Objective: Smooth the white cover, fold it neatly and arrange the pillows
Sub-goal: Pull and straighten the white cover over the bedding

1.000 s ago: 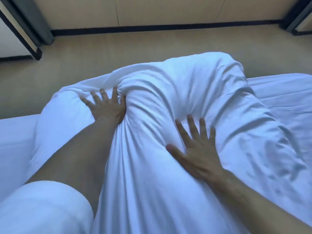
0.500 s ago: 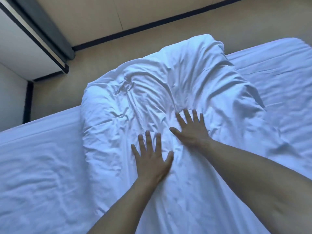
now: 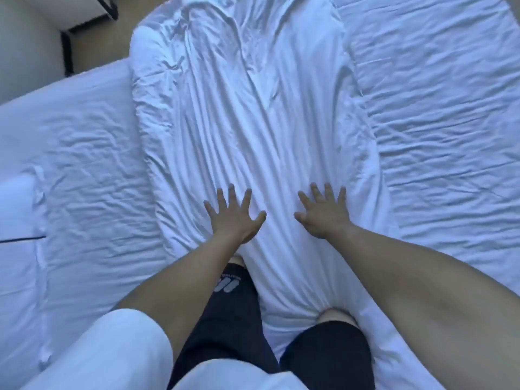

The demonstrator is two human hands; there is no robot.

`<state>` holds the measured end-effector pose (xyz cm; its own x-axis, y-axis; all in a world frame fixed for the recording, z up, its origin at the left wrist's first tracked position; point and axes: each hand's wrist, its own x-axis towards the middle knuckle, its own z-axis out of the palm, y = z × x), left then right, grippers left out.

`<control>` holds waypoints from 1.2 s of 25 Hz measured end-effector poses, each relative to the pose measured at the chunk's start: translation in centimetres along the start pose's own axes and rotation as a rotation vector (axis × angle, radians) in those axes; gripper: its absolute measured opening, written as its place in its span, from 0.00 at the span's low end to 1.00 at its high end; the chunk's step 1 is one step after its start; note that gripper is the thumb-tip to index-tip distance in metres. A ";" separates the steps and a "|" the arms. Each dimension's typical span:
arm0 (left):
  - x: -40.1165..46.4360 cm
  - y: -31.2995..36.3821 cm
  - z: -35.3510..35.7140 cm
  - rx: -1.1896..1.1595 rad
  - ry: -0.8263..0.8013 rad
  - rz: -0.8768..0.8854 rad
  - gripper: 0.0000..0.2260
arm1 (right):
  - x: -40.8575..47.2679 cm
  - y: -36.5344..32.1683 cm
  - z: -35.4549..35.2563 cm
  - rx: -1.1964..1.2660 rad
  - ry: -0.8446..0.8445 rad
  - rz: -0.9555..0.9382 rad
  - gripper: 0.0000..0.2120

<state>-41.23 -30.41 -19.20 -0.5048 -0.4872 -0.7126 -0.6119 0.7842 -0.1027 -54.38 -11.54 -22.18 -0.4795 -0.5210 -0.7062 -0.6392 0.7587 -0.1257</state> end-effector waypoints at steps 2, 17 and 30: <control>-4.2 0.2 1.2 -0.073 -0.012 -0.063 0.37 | -2.8 -0.2 0.5 -0.050 -0.072 -0.056 0.33; -10.9 -2.5 20.9 -0.548 -0.301 -0.350 0.50 | -1.9 -7.7 14.2 -0.055 -0.247 -0.160 0.45; -21.9 -6.5 36.4 -0.357 -0.021 -0.149 0.42 | -9.8 -12.0 22.4 -0.004 -0.002 0.035 0.36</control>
<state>-4.03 -10.80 -28.19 -0.3839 -0.5747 -0.7228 -0.8528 0.5208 0.0389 -28.56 -6.79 -29.39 -0.5003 -0.4939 -0.7112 -0.6246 0.7747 -0.0985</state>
